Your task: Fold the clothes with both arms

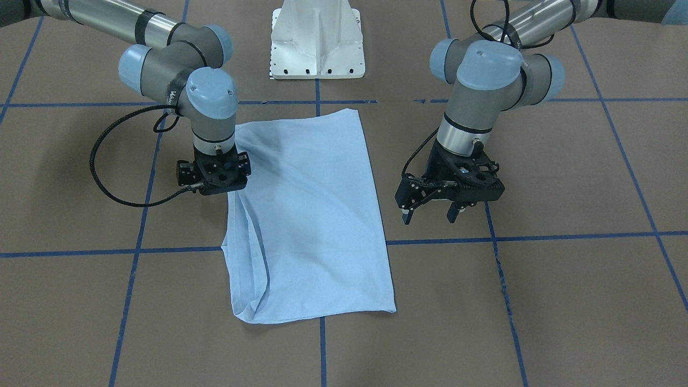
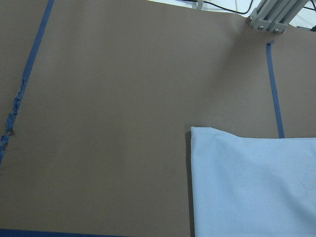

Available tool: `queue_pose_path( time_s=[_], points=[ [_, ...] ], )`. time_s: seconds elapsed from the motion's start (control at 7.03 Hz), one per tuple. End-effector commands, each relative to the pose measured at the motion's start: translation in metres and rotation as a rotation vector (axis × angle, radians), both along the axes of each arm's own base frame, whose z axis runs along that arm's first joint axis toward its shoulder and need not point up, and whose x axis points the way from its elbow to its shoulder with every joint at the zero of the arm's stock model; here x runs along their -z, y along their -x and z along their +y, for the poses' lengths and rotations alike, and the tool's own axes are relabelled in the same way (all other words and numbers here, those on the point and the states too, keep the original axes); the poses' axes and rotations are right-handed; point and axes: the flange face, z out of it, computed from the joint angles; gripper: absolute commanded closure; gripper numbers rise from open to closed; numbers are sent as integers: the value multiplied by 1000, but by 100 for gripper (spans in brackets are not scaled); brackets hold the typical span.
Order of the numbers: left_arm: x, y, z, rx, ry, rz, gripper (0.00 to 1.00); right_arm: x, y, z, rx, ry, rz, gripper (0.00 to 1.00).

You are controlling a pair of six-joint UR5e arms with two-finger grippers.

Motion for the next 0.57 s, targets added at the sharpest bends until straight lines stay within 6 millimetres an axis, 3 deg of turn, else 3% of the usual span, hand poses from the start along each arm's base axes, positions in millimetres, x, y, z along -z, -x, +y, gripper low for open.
queue_pose_path(
  time_s=[0.0,0.43],
  points=[
    [0,0,0,0,-2,2,0,-16,-12,-6,12,-8,21,0],
    [0,0,0,-2,-7,1,0,12,-39,-33,-14,33,-59,0]
  ],
)
